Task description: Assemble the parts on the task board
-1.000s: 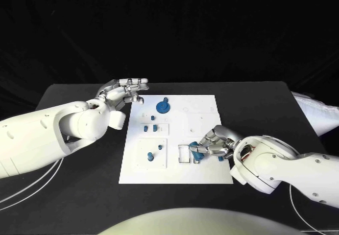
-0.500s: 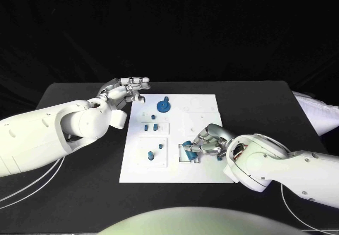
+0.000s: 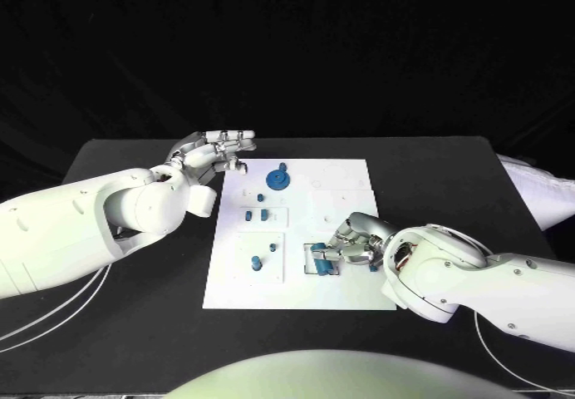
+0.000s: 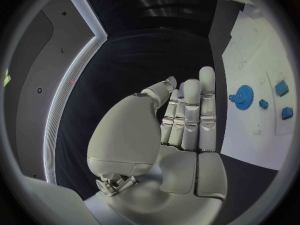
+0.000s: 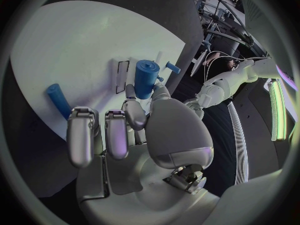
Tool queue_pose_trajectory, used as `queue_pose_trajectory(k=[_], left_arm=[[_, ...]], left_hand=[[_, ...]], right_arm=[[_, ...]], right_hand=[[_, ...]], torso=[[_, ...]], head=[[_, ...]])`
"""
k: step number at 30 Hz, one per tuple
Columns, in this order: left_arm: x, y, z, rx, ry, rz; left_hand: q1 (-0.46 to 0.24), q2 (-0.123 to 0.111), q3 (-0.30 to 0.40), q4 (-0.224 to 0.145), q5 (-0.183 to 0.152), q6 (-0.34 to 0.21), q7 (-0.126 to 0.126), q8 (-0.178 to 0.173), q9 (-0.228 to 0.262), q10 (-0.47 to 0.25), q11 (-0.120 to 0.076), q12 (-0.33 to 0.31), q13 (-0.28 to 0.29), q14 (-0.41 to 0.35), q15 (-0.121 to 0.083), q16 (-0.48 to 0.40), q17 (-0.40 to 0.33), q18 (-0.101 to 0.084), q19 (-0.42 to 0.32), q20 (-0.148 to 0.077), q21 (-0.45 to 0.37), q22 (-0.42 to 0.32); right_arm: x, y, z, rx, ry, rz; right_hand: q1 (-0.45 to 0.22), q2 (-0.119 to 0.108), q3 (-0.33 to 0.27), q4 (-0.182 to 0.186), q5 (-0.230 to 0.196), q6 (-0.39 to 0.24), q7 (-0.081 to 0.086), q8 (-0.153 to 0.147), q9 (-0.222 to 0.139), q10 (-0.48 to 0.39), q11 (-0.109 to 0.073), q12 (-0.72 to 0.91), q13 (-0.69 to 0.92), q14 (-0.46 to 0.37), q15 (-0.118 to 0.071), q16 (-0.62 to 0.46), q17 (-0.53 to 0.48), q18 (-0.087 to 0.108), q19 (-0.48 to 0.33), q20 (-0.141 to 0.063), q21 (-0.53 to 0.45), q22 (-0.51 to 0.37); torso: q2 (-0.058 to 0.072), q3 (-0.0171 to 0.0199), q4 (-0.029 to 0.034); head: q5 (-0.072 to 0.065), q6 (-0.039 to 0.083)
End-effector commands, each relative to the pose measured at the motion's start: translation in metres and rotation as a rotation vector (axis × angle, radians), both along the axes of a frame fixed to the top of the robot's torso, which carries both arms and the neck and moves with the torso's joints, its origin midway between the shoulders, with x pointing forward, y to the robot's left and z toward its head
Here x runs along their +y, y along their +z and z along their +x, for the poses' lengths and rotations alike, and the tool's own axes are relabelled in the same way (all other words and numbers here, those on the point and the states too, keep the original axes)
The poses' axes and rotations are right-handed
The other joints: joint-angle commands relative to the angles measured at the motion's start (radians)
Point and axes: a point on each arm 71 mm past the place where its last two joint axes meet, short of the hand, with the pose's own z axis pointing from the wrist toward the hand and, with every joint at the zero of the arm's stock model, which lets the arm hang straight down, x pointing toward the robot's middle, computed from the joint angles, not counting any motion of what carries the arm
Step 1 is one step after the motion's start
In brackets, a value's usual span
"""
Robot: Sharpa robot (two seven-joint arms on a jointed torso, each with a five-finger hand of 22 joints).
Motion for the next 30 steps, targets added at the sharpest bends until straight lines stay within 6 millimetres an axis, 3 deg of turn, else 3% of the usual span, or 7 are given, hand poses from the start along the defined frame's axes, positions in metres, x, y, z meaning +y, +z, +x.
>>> queue_pose_trajectory(k=[1,12,19,27,30], left_arm=[[-0.0025,0.0012,-0.0006,-0.006,-0.016,-0.013],[-0.0025,0.0011,-0.0006,-0.005,-0.017,-0.013],[-0.003,0.001,-0.0006,-0.004,-0.019,-0.013],[-0.0027,0.001,-0.0005,-0.004,-0.018,-0.013],[-0.0026,0.001,-0.0004,-0.004,-0.018,-0.013]], left_hand=[[0.001,0.003,-0.008,0.0,0.006,-0.009,0.0,0.004,0.001,-0.008,-0.002,0.003,0.001,-0.006,0.001,0.006,-0.001,0.019,-0.002,0.006,-0.003,-0.001],[0.001,0.004,-0.009,0.0,0.007,-0.011,0.0,0.006,0.001,-0.01,-0.002,0.007,0.002,-0.007,0.001,0.006,-0.002,0.019,-0.002,0.006,-0.004,-0.001],[0.001,0.004,-0.009,0.0,0.007,-0.011,0.0,0.006,0.001,-0.01,-0.002,0.007,0.002,-0.007,0.001,0.006,-0.002,0.019,-0.002,0.006,-0.004,-0.001],[0.003,0.004,-0.009,-0.002,0.007,-0.012,0.0,0.008,0.001,-0.011,-0.002,0.009,0.002,-0.007,0.001,0.006,-0.003,0.019,-0.002,0.006,-0.004,-0.001],[0.003,0.004,-0.009,-0.002,0.007,-0.012,0.0,0.008,0.001,-0.011,-0.002,0.009,0.002,-0.007,0.001,0.006,-0.003,0.019,-0.002,0.006,-0.004,-0.001]], right_arm=[[0.0026,-0.0017,-0.0021,0.01,0.052,-0.048],[0.0032,0.0005,-0.0009,-0.026,0.045,-0.047],[0.0043,0.0018,-0.001,-0.044,0.05,-0.05],[0.005,0.0036,-0.0023,-0.058,0.056,-0.05],[0.0048,0.0046,-0.0039,-0.061,0.069,-0.048]], right_hand=[[-0.012,0.003,-0.009,0.0,-0.007,-0.004,0.001,-0.004,0.0,-0.007,0.002,-0.007,0.0,0.055,-0.006,-0.003,0.002,-0.009,-0.001,-0.003,0.001,0.003],[-0.063,0.031,-0.042,0.002,-0.053,-0.003,-0.002,0.002,0.015,-0.008,-0.001,-0.033,-0.013,0.057,-0.008,-0.001,0.007,-0.01,0.001,-0.005,0.004,0.008],[-0.147,0.046,-0.093,0.003,-0.17,-0.007,-0.002,0.006,0.027,-0.009,-0.001,-0.051,-0.02,0.056,-0.008,-0.004,0.005,-0.01,0.001,-0.005,0.003,0.009],[-0.144,0.051,-0.096,0.0,-0.16,-0.005,-0.004,0.009,0.032,-0.008,-0.002,-0.055,-0.022,0.058,-0.009,0.0,0.013,-0.011,0.002,-0.005,0.004,0.012],[-0.11,0.041,-0.097,-0.014,-0.149,-0.006,-0.005,0.011,0.037,-0.005,-0.003,-0.056,-0.021,0.058,-0.01,0.0,0.014,-0.011,0.001,-0.006,0.004,0.012]], torso=[[0.0,0.0003,-0.0007],[0.0,0.0003,0.0003],[0.001,0.0004,-0.0001],[0.001,0.0007,0.0003],[0.001,0.0015,0.0003]], head=[[0.001,-0.001],[0.001,0.0],[0.002,0.002],[0.001,0.002],[0.0,0.002]])
